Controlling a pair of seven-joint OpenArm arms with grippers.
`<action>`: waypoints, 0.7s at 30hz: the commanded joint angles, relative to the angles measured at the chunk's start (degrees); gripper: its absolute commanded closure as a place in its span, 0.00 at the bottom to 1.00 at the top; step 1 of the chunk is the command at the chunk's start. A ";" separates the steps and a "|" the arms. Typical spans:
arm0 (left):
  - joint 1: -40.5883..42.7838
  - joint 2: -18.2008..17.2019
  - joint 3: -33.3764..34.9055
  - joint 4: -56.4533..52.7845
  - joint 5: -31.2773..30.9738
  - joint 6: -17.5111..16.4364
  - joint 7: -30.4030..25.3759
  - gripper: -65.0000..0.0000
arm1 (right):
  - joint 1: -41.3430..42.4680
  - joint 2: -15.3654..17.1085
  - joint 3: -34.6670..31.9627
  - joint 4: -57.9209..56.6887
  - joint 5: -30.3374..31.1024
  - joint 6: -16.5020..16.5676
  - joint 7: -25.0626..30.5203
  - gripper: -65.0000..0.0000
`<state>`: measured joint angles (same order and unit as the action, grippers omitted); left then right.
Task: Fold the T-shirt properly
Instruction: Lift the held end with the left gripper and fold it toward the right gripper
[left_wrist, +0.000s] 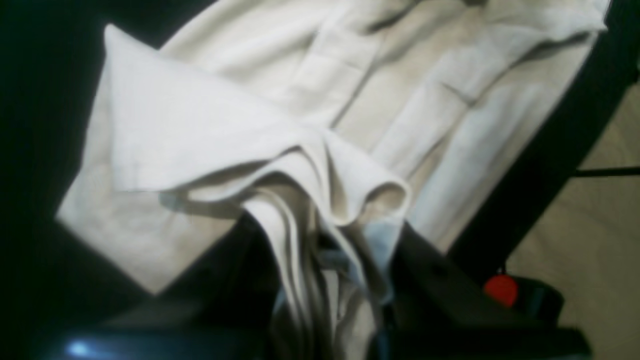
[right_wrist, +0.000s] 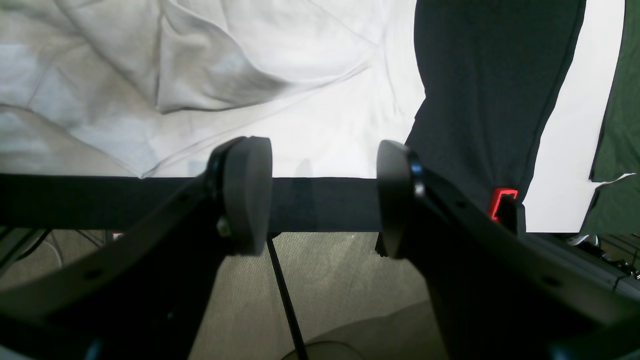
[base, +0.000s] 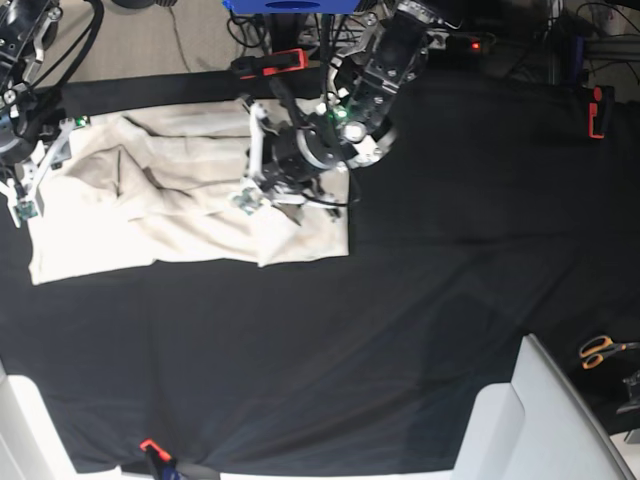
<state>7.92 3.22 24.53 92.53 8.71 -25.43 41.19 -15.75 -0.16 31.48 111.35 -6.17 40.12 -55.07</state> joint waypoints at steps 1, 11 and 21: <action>-0.93 0.86 0.48 0.44 -0.58 0.07 -1.50 1.00 | 0.41 0.56 0.03 0.87 0.06 -0.12 0.87 0.51; -3.48 2.80 0.92 -4.49 -0.58 0.07 -1.50 1.00 | 0.41 0.56 -0.06 0.87 0.06 -0.12 0.87 0.51; -4.19 2.89 1.62 -4.66 -0.93 0.07 -1.50 1.00 | 0.58 0.56 -0.06 0.87 0.06 -0.12 0.87 0.51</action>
<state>4.43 5.23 25.80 86.98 8.67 -25.30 41.01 -15.70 -0.14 31.33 111.35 -6.20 40.12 -55.07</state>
